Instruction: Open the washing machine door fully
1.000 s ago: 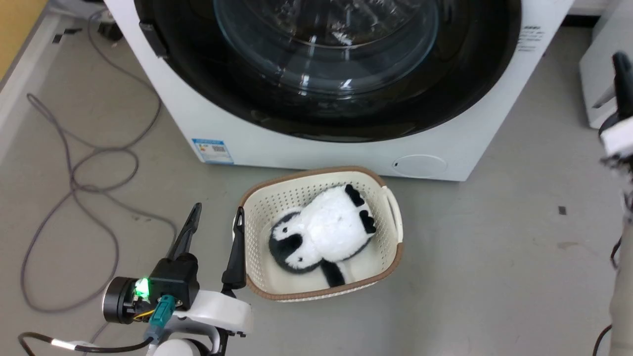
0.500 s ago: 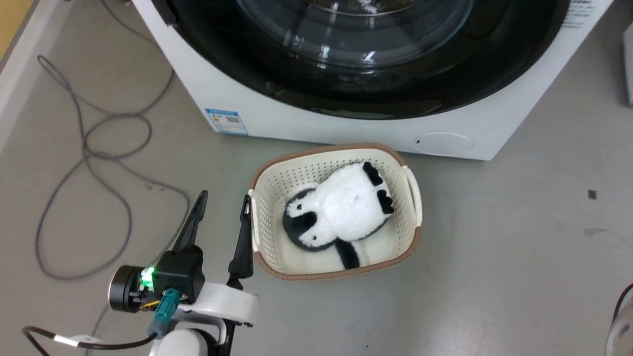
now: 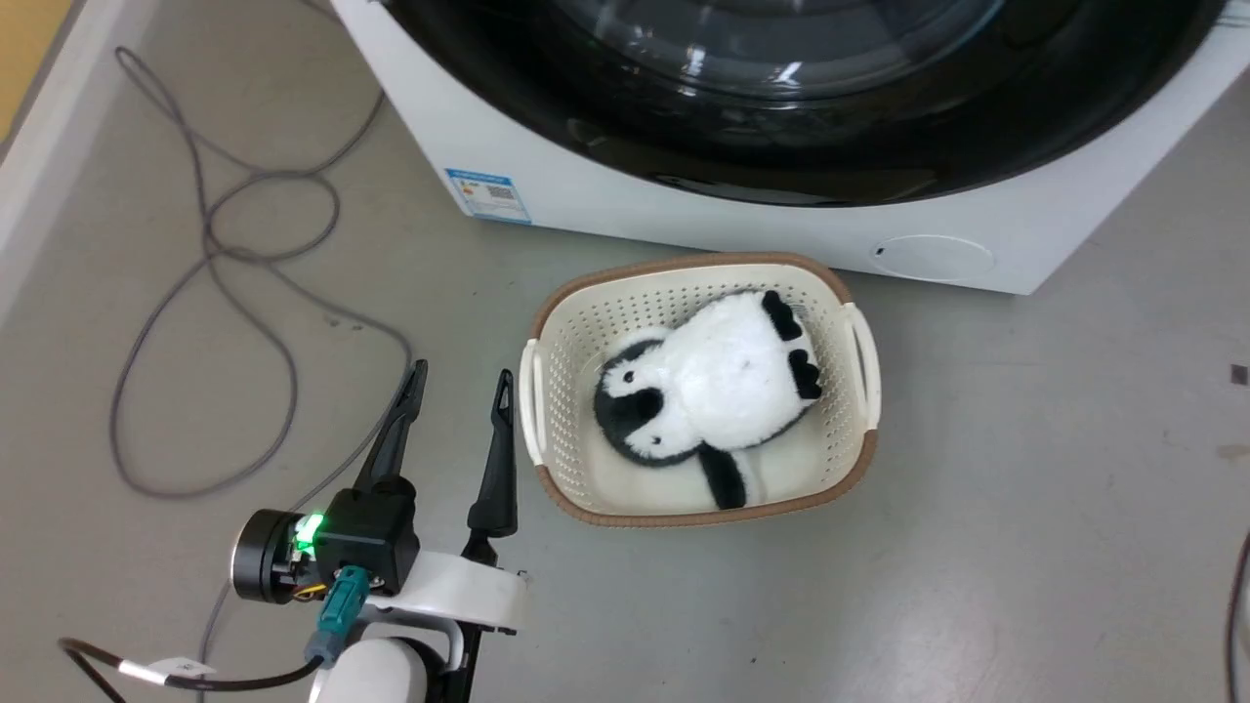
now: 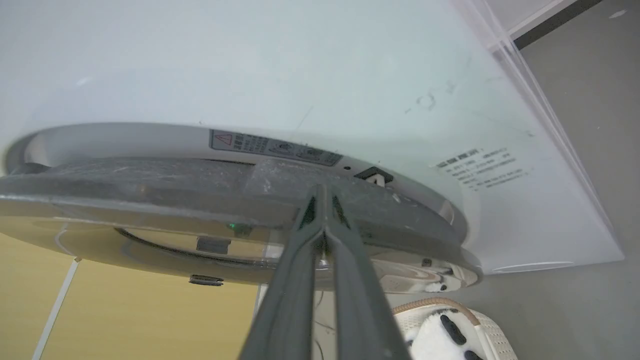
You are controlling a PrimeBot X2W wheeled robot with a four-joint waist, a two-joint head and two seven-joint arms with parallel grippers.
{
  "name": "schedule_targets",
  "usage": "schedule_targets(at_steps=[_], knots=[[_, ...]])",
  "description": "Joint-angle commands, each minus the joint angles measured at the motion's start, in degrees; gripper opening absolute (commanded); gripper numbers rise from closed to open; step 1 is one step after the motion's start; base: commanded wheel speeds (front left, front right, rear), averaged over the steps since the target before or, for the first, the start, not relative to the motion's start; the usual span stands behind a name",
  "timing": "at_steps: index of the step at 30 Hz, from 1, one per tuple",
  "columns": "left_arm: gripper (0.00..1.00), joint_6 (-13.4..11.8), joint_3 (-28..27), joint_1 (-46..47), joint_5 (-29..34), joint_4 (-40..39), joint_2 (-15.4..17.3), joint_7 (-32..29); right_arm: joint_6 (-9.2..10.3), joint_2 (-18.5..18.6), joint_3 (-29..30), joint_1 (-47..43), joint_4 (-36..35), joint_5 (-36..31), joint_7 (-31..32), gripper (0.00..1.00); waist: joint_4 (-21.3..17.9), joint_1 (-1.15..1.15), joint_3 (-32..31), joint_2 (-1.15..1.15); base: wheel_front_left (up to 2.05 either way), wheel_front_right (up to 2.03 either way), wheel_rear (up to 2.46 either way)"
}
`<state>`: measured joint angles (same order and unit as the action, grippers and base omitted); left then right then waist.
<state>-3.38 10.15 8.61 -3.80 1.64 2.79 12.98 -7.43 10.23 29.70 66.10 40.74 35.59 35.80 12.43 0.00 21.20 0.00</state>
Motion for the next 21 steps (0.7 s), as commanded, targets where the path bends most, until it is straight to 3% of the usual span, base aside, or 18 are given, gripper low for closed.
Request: schedule_targets(at_steps=[1, 12, 21], knots=[[1.00, -0.39, 0.46, 1.30, -0.67, 0.10, 0.09, 0.68, -0.06, 0.48, 1.10, 3.23, 1.71, 1.14, 1.21, 0.00, 0.83, 0.00, 0.55, 0.00, 0.00, 0.00, 0.00], [1.00, -1.19, 2.33, 1.98, -1.64, 0.41, 0.09, 1.99, -0.06, 1.50, 4.81, 9.35, 8.06, 2.42, 7.83, 0.00, 3.35, 0.00, 2.55, 0.00, 0.00, 0.00, 0.00], [1.00, -1.40, 2.22, 1.67, -1.44, 0.43, 0.09, 2.02, -0.06, -0.54, 6.56, 6.45, 8.62, 0.80, 13.84, 0.00, 3.23, 0.00, 1.75, 0.00, 0.00, 0.00, 0.00]])
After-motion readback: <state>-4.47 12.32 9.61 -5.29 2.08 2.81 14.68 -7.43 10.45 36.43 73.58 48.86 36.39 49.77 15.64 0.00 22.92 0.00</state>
